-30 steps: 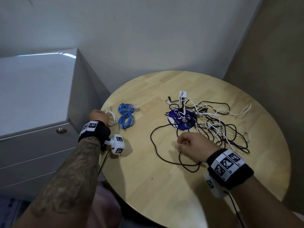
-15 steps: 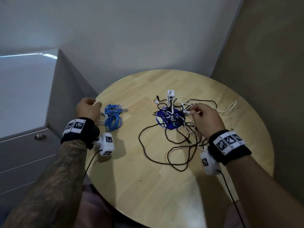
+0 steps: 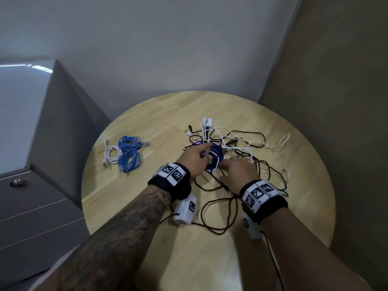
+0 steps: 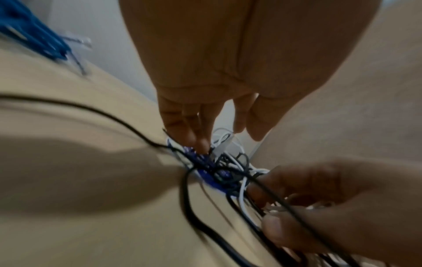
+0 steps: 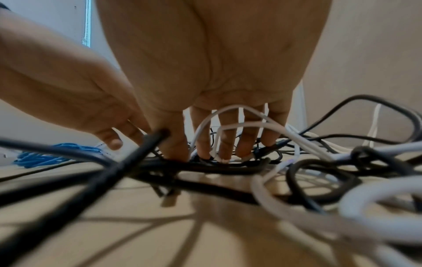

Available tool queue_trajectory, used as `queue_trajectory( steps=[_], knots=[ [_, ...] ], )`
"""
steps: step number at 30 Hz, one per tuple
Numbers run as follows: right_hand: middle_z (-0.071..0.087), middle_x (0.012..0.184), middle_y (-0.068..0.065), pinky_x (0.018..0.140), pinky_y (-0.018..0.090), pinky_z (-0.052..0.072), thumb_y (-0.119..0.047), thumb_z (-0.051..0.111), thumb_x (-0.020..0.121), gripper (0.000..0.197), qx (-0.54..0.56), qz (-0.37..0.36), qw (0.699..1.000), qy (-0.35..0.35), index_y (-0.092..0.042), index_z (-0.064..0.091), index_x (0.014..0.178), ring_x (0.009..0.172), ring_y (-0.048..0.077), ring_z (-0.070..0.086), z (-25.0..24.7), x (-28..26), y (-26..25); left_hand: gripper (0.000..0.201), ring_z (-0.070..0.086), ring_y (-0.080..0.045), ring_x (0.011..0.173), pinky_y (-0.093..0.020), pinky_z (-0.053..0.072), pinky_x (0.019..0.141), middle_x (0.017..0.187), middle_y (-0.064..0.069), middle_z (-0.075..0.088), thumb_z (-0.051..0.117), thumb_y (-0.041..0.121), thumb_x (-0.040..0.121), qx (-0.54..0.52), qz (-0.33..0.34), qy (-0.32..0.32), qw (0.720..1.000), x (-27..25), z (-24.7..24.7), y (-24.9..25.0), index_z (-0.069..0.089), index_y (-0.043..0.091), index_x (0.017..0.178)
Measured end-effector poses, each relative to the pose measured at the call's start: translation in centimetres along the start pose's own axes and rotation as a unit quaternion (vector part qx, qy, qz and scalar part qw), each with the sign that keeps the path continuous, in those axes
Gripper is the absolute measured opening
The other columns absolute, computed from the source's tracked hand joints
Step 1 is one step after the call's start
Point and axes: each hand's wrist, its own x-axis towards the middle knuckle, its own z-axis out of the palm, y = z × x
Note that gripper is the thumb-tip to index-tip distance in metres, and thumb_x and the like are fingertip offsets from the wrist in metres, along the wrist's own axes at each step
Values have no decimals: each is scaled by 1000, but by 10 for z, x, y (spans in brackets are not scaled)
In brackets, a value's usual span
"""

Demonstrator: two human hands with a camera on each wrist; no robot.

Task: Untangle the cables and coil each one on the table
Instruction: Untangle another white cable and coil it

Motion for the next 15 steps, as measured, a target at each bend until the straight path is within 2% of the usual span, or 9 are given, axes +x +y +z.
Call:
queue_trajectory(
  steps=[3,5,8,10,12,14,15],
  knots=[
    [60,123,0,97,38,42,-35,69,85,28,7,-4,1000,-8,-32,65,113,119,27,52,-1,2,0,34,61,-20,111,-37,49,99,123,0,65,61,23,90,-43,1,18,999,4,6,-3,63,32,124],
    [59,120,0,96,37,44,-36,71,83,26,6,-10,1000,-25,-29,65,107,117,26,52,-4,3,2,28,64,-21,100,-40,52,94,109,0,68,65,25,88,-45,-10,14,999,5,8,-7,66,26,116],
    [54,114,1,88,33,47,-31,75,81,19,45,-17,998,-48,-26,68,98,109,25,54,-8,3,8,30,66,-27,94,-44,54,89,100,-3,67,69,30,85,-52,-41,5,998,3,5,-11,65,19,112],
    [59,107,0,79,28,45,-31,75,84,7,84,19,996,-9,-28,72,88,99,23,60,-18,1,17,36,66,-26,94,-42,54,89,103,-5,67,70,32,85,-8,-55,-2,998,1,2,-14,62,17,117],
    [69,96,-1,71,25,44,-35,73,88,10,153,56,986,41,-27,73,83,87,20,65,-34,-1,27,50,65,-24,100,-40,53,92,111,-5,66,71,33,85,9,-59,-16,998,-1,0,-18,55,18,130],
    [69,82,-5,59,20,42,-33,70,92,14,293,61,950,88,-23,72,82,73,13,63,-54,-5,30,59,61,-22,107,-37,50,97,121,-1,61,71,33,85,43,-42,-30,998,-5,-2,-17,48,22,139],
    [65,74,-6,53,20,40,-28,67,95,16,383,62,916,101,-20,71,82,63,10,58,-65,-9,28,62,59,-21,108,-36,49,97,126,0,56,71,34,85,77,-30,-31,996,-7,-3,-15,46,25,141]
  ],
)
